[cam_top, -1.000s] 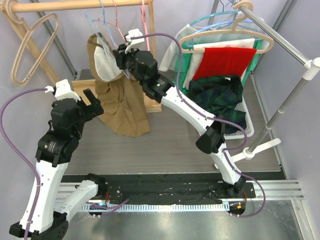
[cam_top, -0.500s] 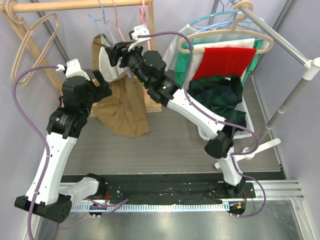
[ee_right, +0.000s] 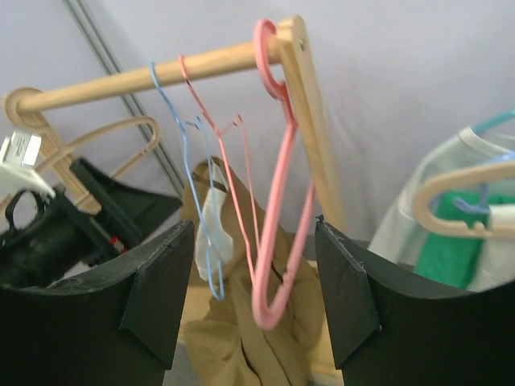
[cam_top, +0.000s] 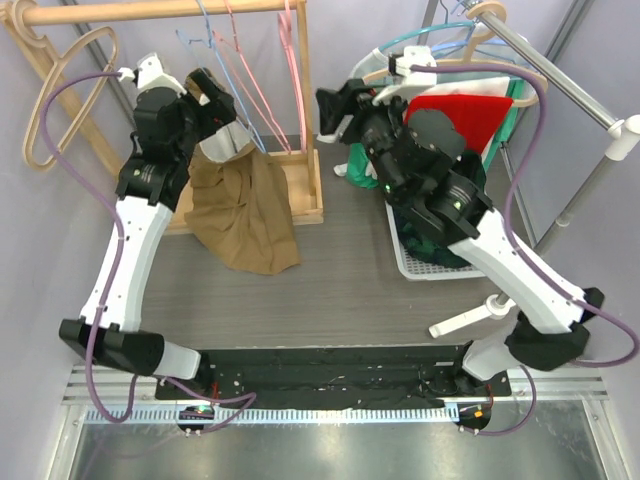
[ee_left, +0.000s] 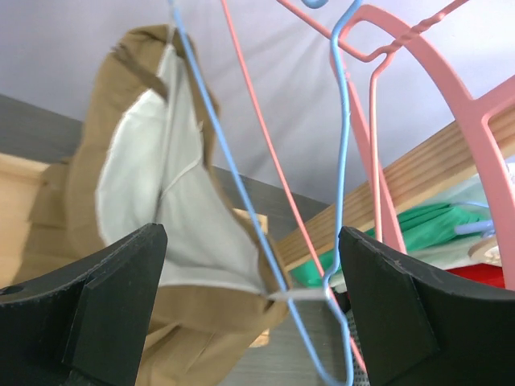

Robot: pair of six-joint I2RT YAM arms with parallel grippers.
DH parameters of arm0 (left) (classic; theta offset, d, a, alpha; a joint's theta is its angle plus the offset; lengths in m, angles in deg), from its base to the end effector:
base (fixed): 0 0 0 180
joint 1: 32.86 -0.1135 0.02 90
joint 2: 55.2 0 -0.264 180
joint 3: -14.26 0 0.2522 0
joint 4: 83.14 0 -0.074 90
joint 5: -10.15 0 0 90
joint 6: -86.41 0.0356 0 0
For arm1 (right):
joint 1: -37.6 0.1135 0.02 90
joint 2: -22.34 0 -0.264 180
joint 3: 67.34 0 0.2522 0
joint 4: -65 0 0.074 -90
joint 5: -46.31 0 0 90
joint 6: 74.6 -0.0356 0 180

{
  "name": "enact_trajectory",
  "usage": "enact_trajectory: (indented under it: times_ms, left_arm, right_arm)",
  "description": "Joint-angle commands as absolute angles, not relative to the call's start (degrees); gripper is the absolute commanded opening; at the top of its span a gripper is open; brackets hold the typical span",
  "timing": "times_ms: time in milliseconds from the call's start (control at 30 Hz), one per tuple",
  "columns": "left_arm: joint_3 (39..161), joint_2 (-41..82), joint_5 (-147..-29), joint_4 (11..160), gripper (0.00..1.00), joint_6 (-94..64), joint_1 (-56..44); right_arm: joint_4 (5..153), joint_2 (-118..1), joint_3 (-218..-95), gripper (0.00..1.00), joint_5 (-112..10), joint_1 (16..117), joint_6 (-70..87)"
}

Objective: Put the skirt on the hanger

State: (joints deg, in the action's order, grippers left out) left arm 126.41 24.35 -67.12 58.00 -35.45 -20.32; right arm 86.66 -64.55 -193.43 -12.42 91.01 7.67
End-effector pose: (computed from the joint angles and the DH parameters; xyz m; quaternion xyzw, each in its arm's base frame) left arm 0.2874 -0.0559 0.4971 -0.1971 0.7172 -0.1742 0.6453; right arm 0.1941 0.2304 0.5680 -0.0206 0.6089 0.2579 0.7498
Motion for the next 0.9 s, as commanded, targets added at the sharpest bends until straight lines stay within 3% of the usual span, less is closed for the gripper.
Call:
enact_trajectory:
  times_ms: [0,333,400,433,500,533,600,633,733,867]
  left_arm:
    - [130.1,28.4,-72.5,67.1,0.91,-38.3,-21.1]
    - [133.7,34.5,-73.0,71.9,0.85,-38.9,-21.1]
    - [134.3,35.1,-71.6,70.8,0.72,-38.6,-21.2]
    - [134.5,35.2,-71.1,69.6,0.60,-38.4,-21.2]
    - [134.1,34.8,-69.4,69.0,0.51,-38.2,-21.2]
    - [133.3,34.5,-69.1,69.0,0.39,-38.3,-21.2]
    - [132.4,33.6,-69.1,68.9,0.27,-38.2,-21.1]
    - [132.3,33.3,-68.9,68.9,0.15,-38.0,-21.1]
    - [132.4,32.4,-66.8,67.5,0.01,-36.9,-21.2]
    - [134.0,31.3,-63.4,63.0,0.00,-35.5,-21.9]
  right_arm:
    - [93.0,-58.1,-183.9,0.66,-7.6,91.0,3.9]
    - [102.1,-50.1,-171.5,0.66,-4.6,88.9,-1.7]
    - [102.7,-49.5,-170.4,0.66,-4.6,88.3,-2.3]
    - [103.4,-48.8,-170.1,0.66,-4.3,87.7,-2.4]
    - [103.8,-48.0,-169.3,0.66,-4.1,87.2,-3.0]
    - [104.1,-47.5,-169.0,0.66,-4.1,86.9,-3.1]
    - [104.3,-46.3,-168.1,0.65,-4.1,86.1,-3.4]
    - [104.7,-45.9,-167.8,0.65,-4.0,85.9,-3.5]
    - [106.2,-44.6,-166.6,0.65,-2.9,84.5,-4.6]
    - [107.6,-43.3,-163.4,0.64,-5.0,79.9,-6.9]
